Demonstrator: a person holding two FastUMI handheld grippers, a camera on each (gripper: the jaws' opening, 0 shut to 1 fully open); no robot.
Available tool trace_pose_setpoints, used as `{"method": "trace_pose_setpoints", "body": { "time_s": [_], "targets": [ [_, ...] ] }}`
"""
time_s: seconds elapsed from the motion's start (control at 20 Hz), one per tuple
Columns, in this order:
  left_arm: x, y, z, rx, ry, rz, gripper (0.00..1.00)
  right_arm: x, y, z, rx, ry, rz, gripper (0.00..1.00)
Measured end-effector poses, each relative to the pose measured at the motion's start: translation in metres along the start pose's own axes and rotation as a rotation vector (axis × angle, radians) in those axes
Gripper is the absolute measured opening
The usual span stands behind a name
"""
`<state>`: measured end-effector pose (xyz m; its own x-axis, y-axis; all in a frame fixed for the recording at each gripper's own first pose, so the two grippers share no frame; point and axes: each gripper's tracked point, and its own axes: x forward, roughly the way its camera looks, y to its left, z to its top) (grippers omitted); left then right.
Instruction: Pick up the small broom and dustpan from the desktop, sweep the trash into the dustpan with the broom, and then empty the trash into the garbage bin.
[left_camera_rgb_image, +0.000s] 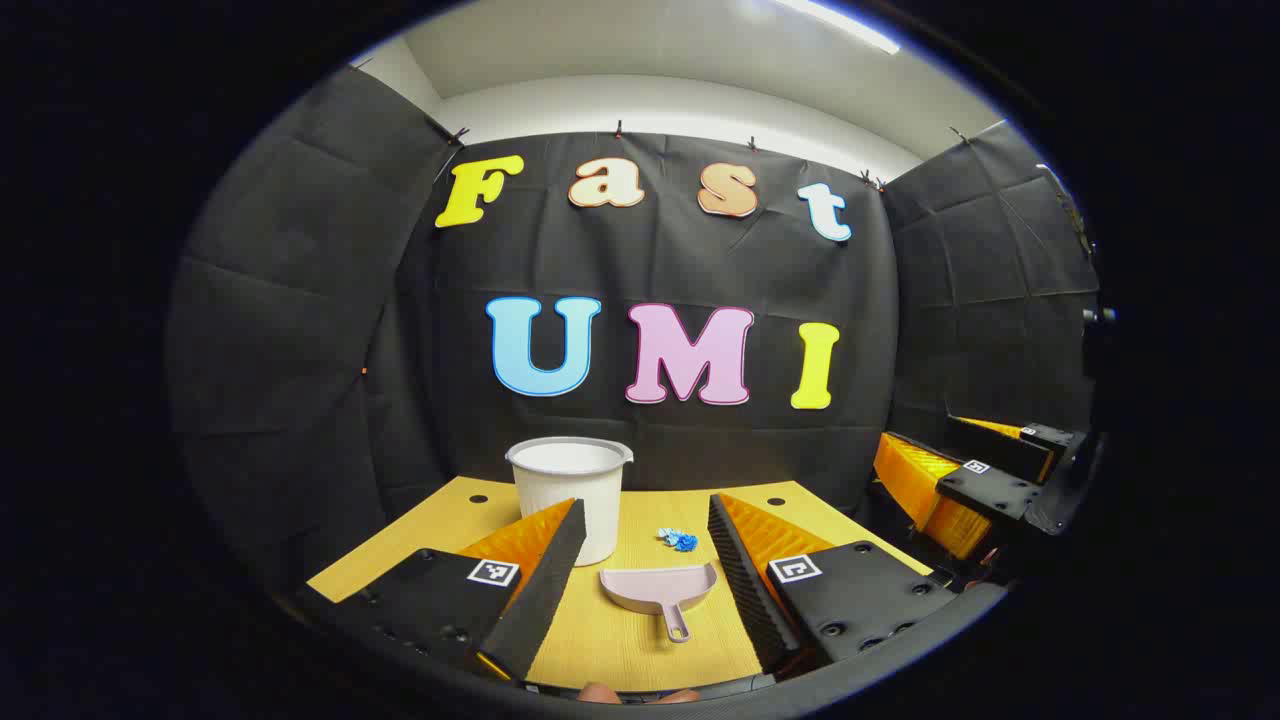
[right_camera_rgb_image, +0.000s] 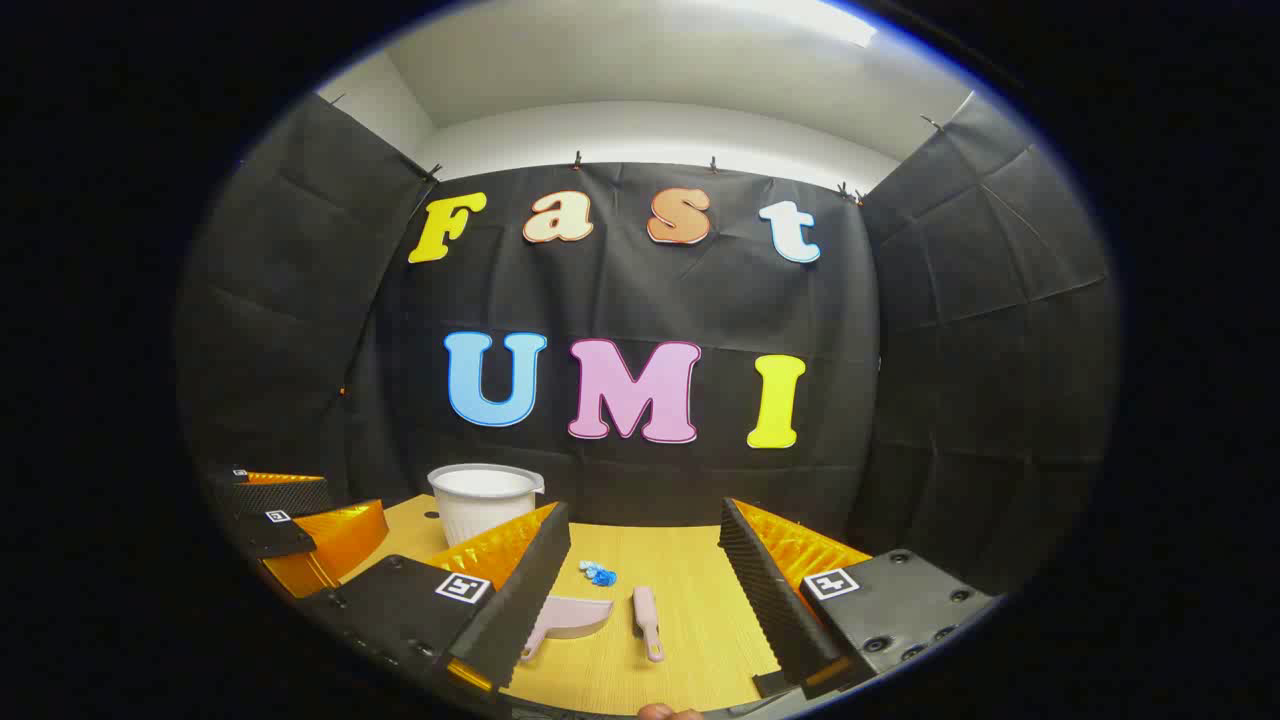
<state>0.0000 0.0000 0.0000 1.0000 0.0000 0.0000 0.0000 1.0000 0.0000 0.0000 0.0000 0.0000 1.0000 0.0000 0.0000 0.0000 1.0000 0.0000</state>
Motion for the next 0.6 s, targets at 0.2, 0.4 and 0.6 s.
{"method": "trace_pose_setpoints", "body": {
  "time_s": [0.2, 0.4, 0.6],
  "targets": [
    [0.0, 0.001, -0.001, -0.004, 0.003, 0.006, 0.74, -0.008, -0.004, -0.001, -0.007, 0.002, 0.001, 0.97],
    [0.0, 0.0, -0.002, -0.009, 0.01, 0.004, 0.74, -0.015, -0.003, -0.002, -0.01, -0.005, 0.005, 0.97],
    [0.001, -0.001, -0.003, -0.004, 0.009, -0.002, 0.74, -0.012, -0.005, -0.003, -0.009, 0.003, -0.001, 0.97]
  ]
}}
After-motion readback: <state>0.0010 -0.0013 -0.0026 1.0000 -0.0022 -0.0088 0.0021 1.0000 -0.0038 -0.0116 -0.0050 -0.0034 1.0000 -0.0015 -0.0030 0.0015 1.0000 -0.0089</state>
